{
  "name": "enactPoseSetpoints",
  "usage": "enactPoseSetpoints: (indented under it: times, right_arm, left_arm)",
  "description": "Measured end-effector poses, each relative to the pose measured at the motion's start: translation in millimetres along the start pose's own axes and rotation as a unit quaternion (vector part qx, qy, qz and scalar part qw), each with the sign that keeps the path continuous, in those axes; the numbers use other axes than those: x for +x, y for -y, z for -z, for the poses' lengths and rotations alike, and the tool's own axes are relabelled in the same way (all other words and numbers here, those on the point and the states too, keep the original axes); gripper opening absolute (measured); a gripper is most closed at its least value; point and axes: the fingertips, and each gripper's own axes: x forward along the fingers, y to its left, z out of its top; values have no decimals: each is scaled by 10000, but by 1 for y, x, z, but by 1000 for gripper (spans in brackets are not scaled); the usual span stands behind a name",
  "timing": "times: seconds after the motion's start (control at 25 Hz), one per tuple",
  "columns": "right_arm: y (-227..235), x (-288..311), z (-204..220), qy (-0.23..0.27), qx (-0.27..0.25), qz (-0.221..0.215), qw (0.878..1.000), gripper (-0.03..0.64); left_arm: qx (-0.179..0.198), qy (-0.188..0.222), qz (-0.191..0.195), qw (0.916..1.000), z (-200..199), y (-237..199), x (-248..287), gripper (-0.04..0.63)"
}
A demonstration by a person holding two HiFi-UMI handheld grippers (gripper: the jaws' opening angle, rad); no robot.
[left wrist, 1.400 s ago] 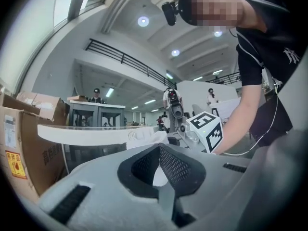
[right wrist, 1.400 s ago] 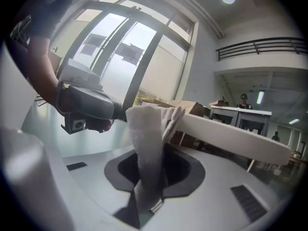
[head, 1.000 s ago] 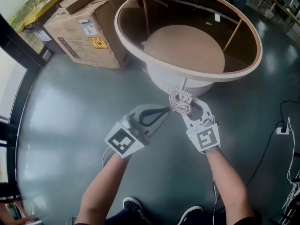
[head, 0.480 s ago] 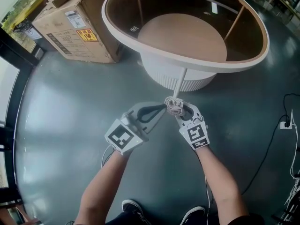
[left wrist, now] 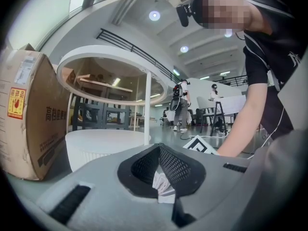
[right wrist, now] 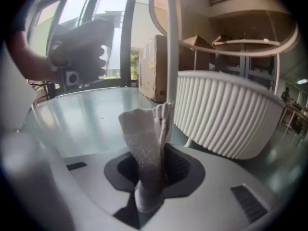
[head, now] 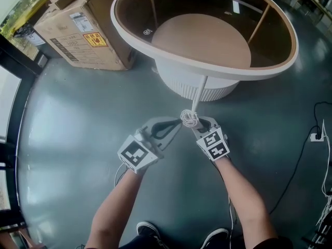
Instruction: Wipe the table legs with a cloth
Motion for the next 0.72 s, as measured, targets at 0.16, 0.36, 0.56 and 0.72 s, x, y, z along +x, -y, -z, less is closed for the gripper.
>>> enactPoseSetpoints:
  times: [0.16, 0.36, 0.56, 0.72]
  right_arm:
    - [-12, -81, -104, 1546, -311, 175, 9873, 81]
    - [-11, -172, -242, 3115, -532, 432, 9478, 78]
    - [5, -192, -271, 3237, -717, 522, 9420, 77]
    - [10, -177, -252, 3107, -599, 450, 9476, 77]
  left_arm:
    - [-51, 213, -133, 9997, -28, -8, -7, 6]
    - [337, 600, -241, 9973, -81, -25, -8, 6]
    - [654, 700, -133, 9953, -96, -15, -3, 6]
    - [638, 704, -83, 9954, -90, -12, 1, 6]
